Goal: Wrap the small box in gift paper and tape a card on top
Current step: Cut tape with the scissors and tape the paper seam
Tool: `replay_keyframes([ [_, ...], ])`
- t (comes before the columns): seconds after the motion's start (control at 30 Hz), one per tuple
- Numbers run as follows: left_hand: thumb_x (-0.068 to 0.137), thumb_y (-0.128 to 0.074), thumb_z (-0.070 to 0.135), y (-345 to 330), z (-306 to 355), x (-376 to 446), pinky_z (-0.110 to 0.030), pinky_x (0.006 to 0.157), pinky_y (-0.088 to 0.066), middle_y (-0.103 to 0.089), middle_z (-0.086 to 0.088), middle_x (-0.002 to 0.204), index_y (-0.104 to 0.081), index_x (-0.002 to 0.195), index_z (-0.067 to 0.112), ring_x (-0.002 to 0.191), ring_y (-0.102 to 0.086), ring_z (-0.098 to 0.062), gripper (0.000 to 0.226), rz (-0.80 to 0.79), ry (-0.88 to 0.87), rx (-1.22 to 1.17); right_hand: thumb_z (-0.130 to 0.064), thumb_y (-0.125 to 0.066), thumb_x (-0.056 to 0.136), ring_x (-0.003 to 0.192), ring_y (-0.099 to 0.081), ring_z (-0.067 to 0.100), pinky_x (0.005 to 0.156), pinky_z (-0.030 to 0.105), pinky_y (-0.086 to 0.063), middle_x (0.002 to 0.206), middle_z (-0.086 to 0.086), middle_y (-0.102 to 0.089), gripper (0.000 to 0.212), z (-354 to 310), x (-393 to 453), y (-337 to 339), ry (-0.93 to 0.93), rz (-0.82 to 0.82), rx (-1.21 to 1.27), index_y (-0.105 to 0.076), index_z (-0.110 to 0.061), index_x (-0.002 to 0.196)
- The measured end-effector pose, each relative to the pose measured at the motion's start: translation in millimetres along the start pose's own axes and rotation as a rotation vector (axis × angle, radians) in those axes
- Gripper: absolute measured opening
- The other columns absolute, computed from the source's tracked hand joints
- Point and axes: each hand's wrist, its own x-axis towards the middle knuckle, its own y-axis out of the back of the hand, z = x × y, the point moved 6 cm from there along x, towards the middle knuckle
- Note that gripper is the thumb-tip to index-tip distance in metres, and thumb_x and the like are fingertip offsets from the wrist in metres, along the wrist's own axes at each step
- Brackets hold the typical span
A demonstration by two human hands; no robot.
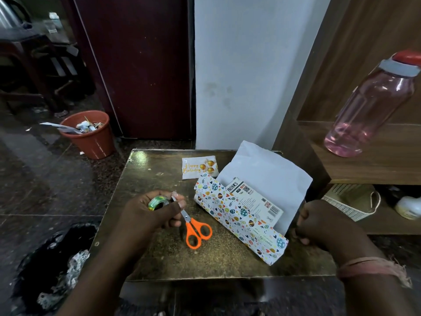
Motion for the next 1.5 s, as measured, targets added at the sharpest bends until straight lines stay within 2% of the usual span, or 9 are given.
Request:
replay_keyframes([
  [0.13,0.078,-0.079,0.006,-0.8,-1.6,0.3,-0.021,0.054,-0.055,-0.069,-0.015,0.069,-0.075,0.099,-0.001,0.058,-0.064,-0.019,0.022,-0.005,0.006,0.009,-0.014,-0.070,0.089,0.057,-0.051,0.016,0.054,0.025,-0.042,0.063,0.003,-0.056,0.033,2.1,-0.4,4.1,-0.023,0.041,-0.031,-0.052,-0.017,0.062],
  [0.23,0.080,-0.079,0.005,-0.5,-2.2,1.1,-0.021,0.054,-0.055,-0.069,-0.015,0.069,-0.076,0.097,0.001,0.058,-0.064,-0.020,0.018,-0.006,0.003,0.021,-0.015,-0.073,0.088,0.055,-0.042,0.011,0.051,0.022,-0.034,0.061,0.000,-0.049,0.038,1.4,-2.8,5.6,-0.036,0.056,-0.012,-0.047,-0.018,0.060],
  [0.37,0.079,-0.080,0.007,-0.3,-2.2,1.8,-0.022,0.055,-0.054,-0.068,-0.017,0.069,-0.078,0.094,0.003,0.059,-0.064,-0.022,0.015,-0.004,-0.006,0.020,-0.014,-0.075,0.085,0.056,-0.050,0.018,0.054,0.028,-0.037,0.057,0.002,-0.056,0.035,-1.3,-2.8,13.4,0.003,0.138,0.125,-0.055,-0.016,0.056],
  [0.47,0.080,-0.080,0.006,-0.5,-2.9,2.3,-0.023,0.055,-0.055,-0.069,-0.018,0.070,-0.078,0.094,0.003,0.058,-0.065,-0.022,0.014,-0.004,0.001,0.021,-0.028,-0.075,0.087,0.065,-0.061,0.025,0.061,0.031,-0.041,0.062,0.002,-0.064,0.029,-13.8,-7.9,24.9,0.055,0.350,0.288,-0.060,-0.017,0.064],
  [0.6,0.080,-0.080,0.006,-0.6,-2.9,1.7,-0.022,0.055,-0.055,-0.069,-0.017,0.070,-0.077,0.097,0.002,0.059,-0.065,-0.021,0.017,-0.008,-0.008,0.021,-0.038,-0.069,0.092,0.057,-0.062,0.013,0.059,0.028,-0.037,0.051,-0.004,-0.062,0.027,-47.8,-25.6,33.5,0.215,0.558,0.443,-0.059,-0.023,0.072],
  [0.73,0.079,-0.081,0.007,-1.8,-2.4,1.4,-0.024,0.056,-0.056,-0.069,-0.017,0.070,-0.077,0.096,0.004,0.060,-0.065,-0.023,0.018,-0.007,-0.006,0.016,-0.045,-0.067,0.094,0.043,-0.054,0.012,0.053,0.031,-0.042,0.049,0.003,-0.061,0.029,-87.0,-40.7,19.6,0.439,0.379,0.538,-0.061,-0.023,0.076],
  [0.9,0.069,-0.085,0.018,-3.0,-3.0,2.4,-0.032,0.064,-0.056,-0.070,-0.017,0.070,-0.079,0.092,0.011,0.061,-0.065,-0.025,0.025,-0.006,-0.003,-0.014,-0.046,-0.073,0.090,0.046,-0.042,0.008,0.052,0.030,-0.037,0.051,-0.002,-0.052,0.027,-125.8,-55.7,-23.4,0.637,0.062,0.460,-0.064,-0.025,0.075],
  [1.2,0.068,-0.084,0.022,1.0,2.1,3.0,-0.030,0.063,-0.053,-0.067,-0.015,0.072,-0.075,0.100,0.005,0.064,-0.062,-0.022,0.036,0.040,-0.054,-0.176,-0.040,-0.071,0.086,0.066,-0.056,0.007,0.059,0.032,-0.045,0.064,-0.009,-0.058,0.018,-144.5,-67.4,-38.5,0.606,0.143,0.235,-0.064,-0.024,0.083],
  [1.5,0.071,-0.083,0.020,1.3,0.4,3.6,-0.026,0.063,-0.056,-0.067,-0.012,0.075,-0.074,0.102,0.004,0.067,-0.064,-0.018,0.036,0.022,-0.057,-0.253,-0.047,-0.059,0.096,0.103,-0.063,0.023,0.074,0.032,-0.043,0.107,-0.002,-0.068,0.025,-152.4,-76.4,-41.6,0.573,0.221,0.039,-0.062,-0.027,0.109],
])
